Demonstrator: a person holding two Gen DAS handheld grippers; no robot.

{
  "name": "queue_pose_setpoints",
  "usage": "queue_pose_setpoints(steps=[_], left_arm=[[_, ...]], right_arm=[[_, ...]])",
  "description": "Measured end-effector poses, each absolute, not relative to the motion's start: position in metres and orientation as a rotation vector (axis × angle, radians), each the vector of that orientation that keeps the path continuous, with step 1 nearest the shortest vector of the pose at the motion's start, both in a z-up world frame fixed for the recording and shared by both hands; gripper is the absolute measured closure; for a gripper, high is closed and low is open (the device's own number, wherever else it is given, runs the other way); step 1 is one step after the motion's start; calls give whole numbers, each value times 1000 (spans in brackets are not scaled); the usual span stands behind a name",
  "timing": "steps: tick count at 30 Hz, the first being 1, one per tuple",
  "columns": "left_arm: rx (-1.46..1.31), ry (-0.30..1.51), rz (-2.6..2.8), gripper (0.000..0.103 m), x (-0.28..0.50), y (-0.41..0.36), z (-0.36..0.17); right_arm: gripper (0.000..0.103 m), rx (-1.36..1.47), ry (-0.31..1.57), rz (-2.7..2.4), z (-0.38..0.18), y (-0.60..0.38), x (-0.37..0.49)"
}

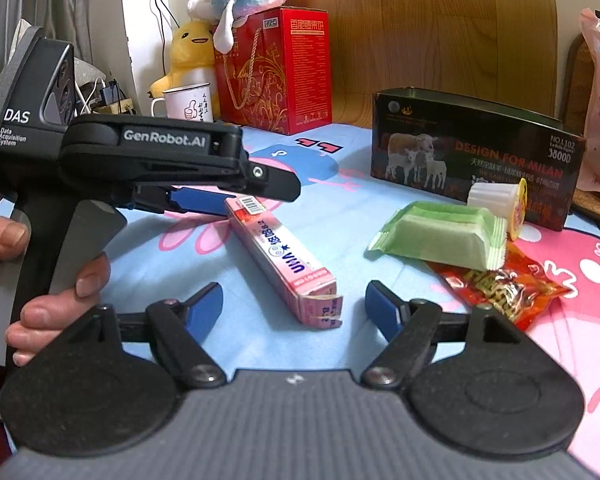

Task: Organize snacks
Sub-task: 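Lower the left tool onto the pink stick pack and close, then carry the pink stick pack with the left tool into the tin and release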

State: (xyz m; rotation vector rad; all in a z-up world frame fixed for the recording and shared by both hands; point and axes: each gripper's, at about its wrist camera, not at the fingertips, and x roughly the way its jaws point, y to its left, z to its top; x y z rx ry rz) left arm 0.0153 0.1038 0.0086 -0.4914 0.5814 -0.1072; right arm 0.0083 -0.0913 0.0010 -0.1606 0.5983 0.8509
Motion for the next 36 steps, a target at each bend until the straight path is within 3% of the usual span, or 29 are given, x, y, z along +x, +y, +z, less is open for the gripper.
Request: queue_pose_setpoints(steps=[17,20,25,33,34,35,36], left_arm=[[-484,588,-114,11,16,102,9],[-483,591,-120,18,17,103,8],[-473,604,-149,18,19,100,8],[-516,614,-158,19,17,104,8],[-519,619,-162,21,15,104,9],[-521,626,-170,31,15,103,9],[-523,640,-183,43,14,102,8]], right_arm=[[22,-142,602,861,1,-92,9],[22,-140,602,861,1,-92,10],[22,-174,599,855,0,-86,9],[34,-182,586,812,0,-85,7],[35,-178,585,804,0,-86,7],[38,-174,583,797,0,-88,6],[49,-172,581,794,0,-90,4]])
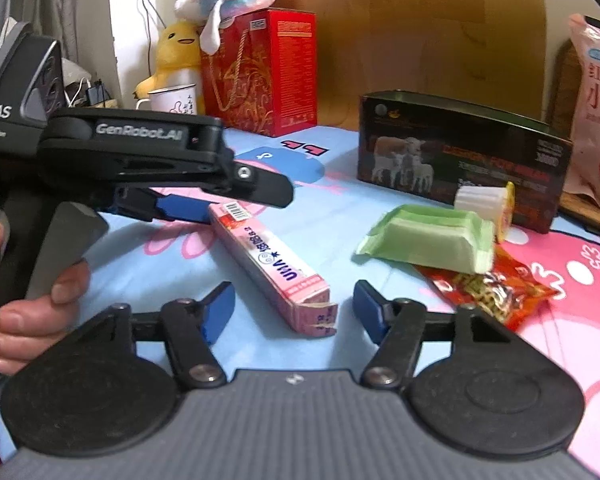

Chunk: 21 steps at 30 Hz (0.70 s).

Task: Organize snacks
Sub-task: 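Carry the pink stick pack with the left tool into the tin and release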

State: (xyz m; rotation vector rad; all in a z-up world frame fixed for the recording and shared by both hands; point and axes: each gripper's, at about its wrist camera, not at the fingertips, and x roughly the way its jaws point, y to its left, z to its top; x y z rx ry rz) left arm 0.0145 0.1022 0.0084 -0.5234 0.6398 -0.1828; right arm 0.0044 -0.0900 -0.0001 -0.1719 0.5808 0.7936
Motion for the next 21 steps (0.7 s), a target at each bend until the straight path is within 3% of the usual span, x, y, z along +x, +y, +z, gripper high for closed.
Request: queue_pose_setpoints(steps=[2,10,15,21], left_arm=[[-518,655,-180,48,12,99,8],[-508,598,-218,48,45,92,53],[-431,554,-223,48,114,76,87],[-413,561,-190,48,187,63,91]], right_arm=[[59,-175,569,782,0,-94,2],[59,-185,397,797,30,-107,7],[59,-234,309,773,59,-107,65],[58,-255,328,772,80,-106,147]])
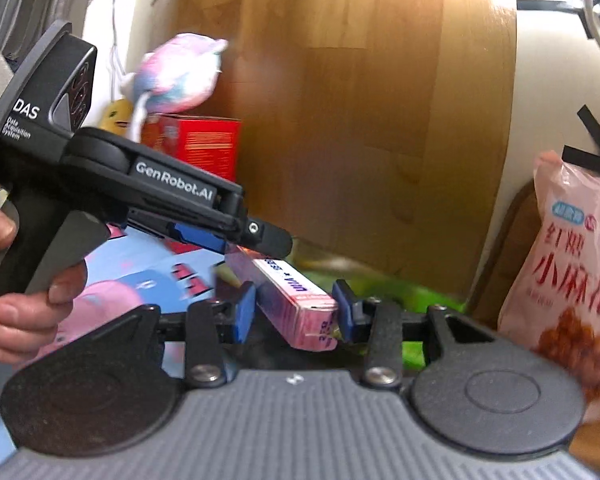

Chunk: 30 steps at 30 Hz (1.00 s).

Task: Organize snacks
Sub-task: 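Carry the pink stick pack with the left tool into the tin and release, then lower the left tool onto the pale green pack and close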

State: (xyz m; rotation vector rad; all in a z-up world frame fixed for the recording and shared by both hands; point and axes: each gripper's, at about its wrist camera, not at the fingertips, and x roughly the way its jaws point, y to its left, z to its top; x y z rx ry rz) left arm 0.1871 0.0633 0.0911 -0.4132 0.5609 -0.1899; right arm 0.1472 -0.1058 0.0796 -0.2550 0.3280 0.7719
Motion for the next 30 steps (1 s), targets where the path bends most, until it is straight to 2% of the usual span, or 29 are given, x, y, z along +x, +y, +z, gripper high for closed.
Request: queue_pose_setpoints(steps=[3,6,10,17,24,26,30], left_arm=[[-410,586,-168,48,208,57,84],[-420,572,-164,45,202,57,82],[-412,525,-176,45,166,62,84],[-445,604,-245,40,115,61,59],[-544,728,-269,36,101,61,23],[-554,757,-286,32,104,57,16],[-530,748,-276,33,105,46,10]], right_arm=[[50,-276,342,718,75,-104,174],[50,-232,354,645,71,-112,185],[50,-5,362,658,67,-151,169],[50,126,497,702,28,-179,112],[49,15,536,749,14,-165,84],[49,-18,555,767,12,-158,82],[44,-103,571,752,9,-140,85]])
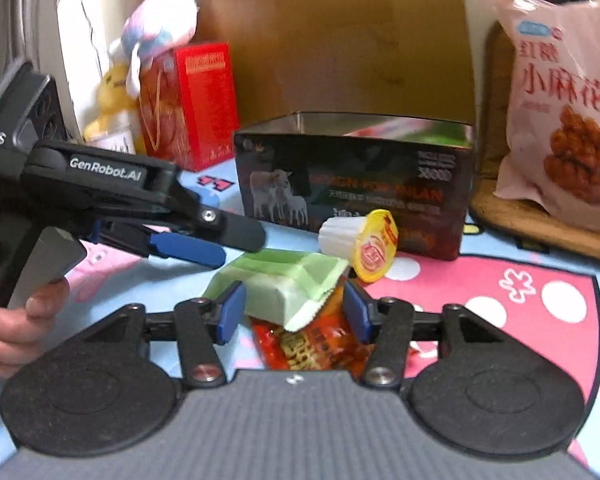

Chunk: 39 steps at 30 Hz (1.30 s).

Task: Organize snacks
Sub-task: 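Lower the left tool onto the pale green pack and close, then carry the pale green pack with the left tool into the tin and release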

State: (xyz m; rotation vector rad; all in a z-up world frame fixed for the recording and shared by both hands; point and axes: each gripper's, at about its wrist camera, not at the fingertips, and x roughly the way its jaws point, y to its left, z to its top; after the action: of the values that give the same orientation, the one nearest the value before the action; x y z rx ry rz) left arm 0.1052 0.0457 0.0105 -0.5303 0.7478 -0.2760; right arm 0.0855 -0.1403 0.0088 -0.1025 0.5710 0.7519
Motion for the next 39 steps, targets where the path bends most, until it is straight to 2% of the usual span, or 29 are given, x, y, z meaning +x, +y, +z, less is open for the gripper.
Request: queue_pose_setpoints(steps=[5,11,16,22,27,30,35,39], left_arm=[[-439,727,-267,37,92,24,13],[-557,721,-279,37,78,39,17],[-557,623,-286,37,77,50,51],[-420,523,-253,37,126,48,98],[-369,527,-190,37,179,50,96],[-374,564,-154,37,194,53,88],[-414,462,-204,37,151,65,92],[-414,499,-287,37,133,55,82]], right_arm=[[51,-186,555,765,6,-120,75],[57,-216,449,744,13,-118,47],[57,-205,337,743,32,-114,42],[57,-165,227,723,68,-106,84],[54,-107,269,713,74,-96,148],[53,-139,376,722,66,-87,174],[53,-4,381,695,71,-143,165],[53,38,409,647,61,-186,148]])
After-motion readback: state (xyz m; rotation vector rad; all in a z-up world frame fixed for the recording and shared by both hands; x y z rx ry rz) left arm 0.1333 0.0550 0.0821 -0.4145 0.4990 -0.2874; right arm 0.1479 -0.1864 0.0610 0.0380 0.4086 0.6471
